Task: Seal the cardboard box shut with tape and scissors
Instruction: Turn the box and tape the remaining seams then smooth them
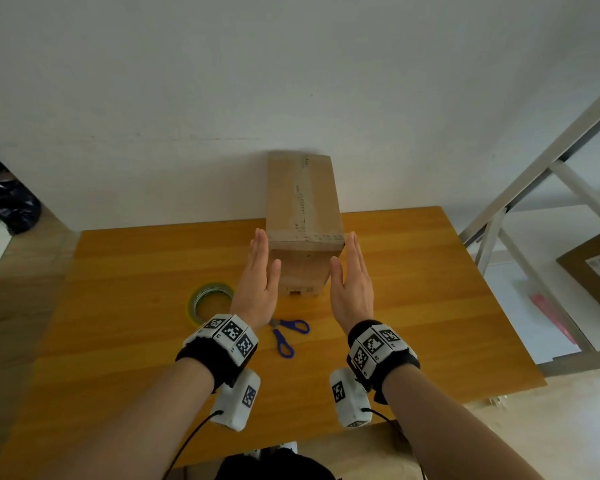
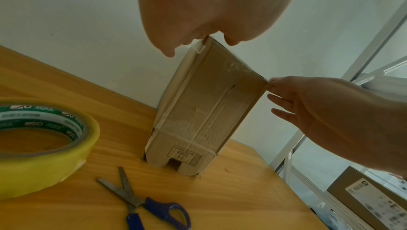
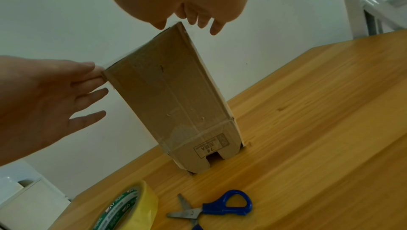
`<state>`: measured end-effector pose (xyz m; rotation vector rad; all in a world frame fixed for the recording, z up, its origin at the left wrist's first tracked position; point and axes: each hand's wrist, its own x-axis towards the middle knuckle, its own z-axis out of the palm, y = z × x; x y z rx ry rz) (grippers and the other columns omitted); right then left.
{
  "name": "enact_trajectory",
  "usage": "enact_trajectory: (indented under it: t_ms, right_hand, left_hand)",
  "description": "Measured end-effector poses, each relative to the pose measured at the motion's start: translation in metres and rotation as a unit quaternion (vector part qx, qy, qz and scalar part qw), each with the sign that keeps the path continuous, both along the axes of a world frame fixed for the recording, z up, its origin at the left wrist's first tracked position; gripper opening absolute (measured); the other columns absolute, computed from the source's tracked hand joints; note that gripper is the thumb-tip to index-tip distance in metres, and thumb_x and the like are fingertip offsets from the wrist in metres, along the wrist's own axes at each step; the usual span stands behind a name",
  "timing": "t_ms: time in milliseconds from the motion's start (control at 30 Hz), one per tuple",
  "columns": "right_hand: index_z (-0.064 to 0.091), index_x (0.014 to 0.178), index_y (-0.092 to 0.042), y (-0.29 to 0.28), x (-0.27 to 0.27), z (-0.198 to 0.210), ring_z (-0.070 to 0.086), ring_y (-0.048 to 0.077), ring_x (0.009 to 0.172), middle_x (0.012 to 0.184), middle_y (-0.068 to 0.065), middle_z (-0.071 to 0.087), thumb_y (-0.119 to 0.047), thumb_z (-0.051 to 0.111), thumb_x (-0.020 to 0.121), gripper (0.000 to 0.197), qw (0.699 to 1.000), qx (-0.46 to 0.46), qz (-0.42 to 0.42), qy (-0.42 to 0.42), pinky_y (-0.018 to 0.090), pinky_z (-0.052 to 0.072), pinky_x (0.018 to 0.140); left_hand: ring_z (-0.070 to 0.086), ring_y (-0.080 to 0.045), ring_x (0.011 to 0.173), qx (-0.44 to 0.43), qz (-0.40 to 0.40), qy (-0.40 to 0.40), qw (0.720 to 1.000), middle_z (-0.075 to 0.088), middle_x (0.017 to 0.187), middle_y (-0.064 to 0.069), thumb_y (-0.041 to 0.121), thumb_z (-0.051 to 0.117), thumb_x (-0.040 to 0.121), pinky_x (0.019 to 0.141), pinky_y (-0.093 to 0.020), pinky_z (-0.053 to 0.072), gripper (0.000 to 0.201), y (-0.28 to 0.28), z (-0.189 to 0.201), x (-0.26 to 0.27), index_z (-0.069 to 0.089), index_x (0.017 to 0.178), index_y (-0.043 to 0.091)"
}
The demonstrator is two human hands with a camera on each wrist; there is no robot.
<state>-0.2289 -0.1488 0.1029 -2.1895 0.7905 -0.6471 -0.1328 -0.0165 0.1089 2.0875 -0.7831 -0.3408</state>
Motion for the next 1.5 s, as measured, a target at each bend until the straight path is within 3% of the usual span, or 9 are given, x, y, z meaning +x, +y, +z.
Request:
enact_trajectory:
  t_ms: [333, 400, 500, 667, 800, 933, 1167, 1400, 1500]
  right_hand:
    - [0.023, 0.149, -0.022, -0.001, 0.002, 0.008, 0.039, 0.0, 0.121, 0.144, -0.001, 0.045, -0.001, 0.044, 0.094, 0.063, 0.986, 0.162, 0.0, -0.032, 0.022, 0.039, 0.101]
    - [0.025, 0.149, -0.022, -0.002, 0.003, 0.008, 0.038, 0.001, 0.124, 0.144, -0.003, 0.044, 0.006, 0.044, 0.089, 0.068, 0.979, 0.2, -0.003, -0.046, 0.024, 0.038, 0.104]
    - [0.027, 0.147, -0.021, -0.004, 0.004, 0.007, 0.04, 0.0, 0.12, 0.132, -0.01, 0.047, 0.012, 0.042, 0.086, 0.071, 0.972, 0.231, 0.001, -0.038, 0.009, 0.037, 0.092]
    - [0.035, 0.144, -0.021, -0.013, 0.003, 0.003, 0.043, 0.006, 0.124, 0.131, -0.009, 0.05, 0.014, 0.036, 0.084, 0.07, 0.968, 0.249, 0.026, 0.005, 0.006, 0.038, 0.085]
    - [0.032, 0.147, -0.018, -0.022, -0.002, 0.011, 0.044, 0.019, 0.131, 0.143, 0.006, 0.047, -0.016, 0.034, 0.102, 0.045, 0.981, 0.194, -0.011, -0.012, 0.019, 0.039, 0.096]
    - [0.033, 0.146, -0.024, -0.031, 0.002, 0.017, 0.034, 0.012, 0.138, 0.151, 0.0, 0.036, -0.034, 0.035, 0.101, 0.046, 0.992, 0.116, 0.036, -0.026, 0.022, 0.032, 0.107]
    - [0.045, 0.138, -0.03, -0.041, 0.005, -0.001, 0.038, 0.016, 0.136, 0.151, 0.001, 0.036, -0.032, 0.046, 0.098, 0.04, 0.998, 0.038, 0.054, -0.019, 0.04, 0.039, 0.109]
    - [0.047, 0.138, -0.023, -0.042, 0.006, -0.005, 0.044, 0.012, 0.13, 0.143, 0.006, 0.047, -0.017, 0.059, 0.092, 0.047, 0.998, -0.011, 0.05, -0.032, 0.033, 0.044, 0.105]
    - [0.04, 0.142, -0.018, -0.042, 0.004, -0.003, 0.043, 0.014, 0.131, 0.143, 0.005, 0.047, -0.003, 0.061, 0.088, 0.06, 0.998, -0.023, 0.055, -0.01, 0.027, 0.04, 0.105]
  left_hand:
    - [0.008, 0.008, 0.13, -0.061, 0.035, 0.06, 0.996, 0.007, 0.156, 0.01, 0.022, 0.032, 0.1, 0.103, -0.01, 0.013, 0.058, -0.009, 0.001, -0.005, 0.0, 0.149, 0.022]
    - [0.013, 0.004, 0.135, -0.11, 0.055, 0.086, 0.989, 0.015, 0.155, 0.008, 0.017, 0.034, 0.1, 0.111, -0.017, 0.016, 0.055, -0.011, -0.001, -0.004, 0.009, 0.148, 0.022]
    - [0.027, -0.007, 0.138, -0.183, 0.079, 0.169, 0.965, 0.03, 0.151, 0.004, 0.01, 0.035, 0.098, 0.115, -0.036, 0.025, 0.052, -0.014, -0.003, -0.001, 0.02, 0.146, 0.025]
    - [0.027, -0.014, 0.138, -0.127, 0.104, 0.239, 0.957, 0.032, 0.149, 0.002, 0.022, 0.032, 0.101, 0.108, -0.023, 0.021, 0.045, -0.007, 0.003, 0.002, 0.026, 0.145, 0.018]
    - [0.015, -0.008, 0.142, -0.066, 0.071, 0.146, 0.984, 0.014, 0.156, 0.008, 0.041, 0.019, 0.1, 0.109, -0.022, 0.015, 0.05, 0.006, -0.001, 0.012, 0.014, 0.148, 0.027]
    - [0.001, 0.002, 0.138, -0.013, -0.003, -0.012, 1.0, -0.002, 0.156, 0.013, 0.042, 0.016, 0.099, 0.104, -0.017, 0.013, 0.051, 0.003, 0.001, 0.028, 0.006, 0.147, 0.032]
    - [0.002, -0.009, 0.144, 0.008, -0.043, -0.077, 0.996, 0.003, 0.156, 0.012, 0.036, 0.023, 0.1, 0.103, -0.017, 0.019, 0.047, -0.005, -0.008, 0.039, 0.011, 0.145, 0.038]
    - [0.015, -0.014, 0.143, -0.044, -0.02, -0.054, 0.997, 0.017, 0.155, 0.007, 0.029, 0.029, 0.1, 0.113, -0.035, 0.028, 0.047, -0.007, -0.019, 0.041, 0.018, 0.144, 0.04]
    - [0.019, -0.009, 0.141, -0.054, -0.034, -0.043, 0.997, 0.015, 0.152, 0.015, 0.03, 0.039, 0.097, 0.112, -0.031, 0.027, 0.055, -0.003, -0.015, 0.04, 0.011, 0.144, 0.041]
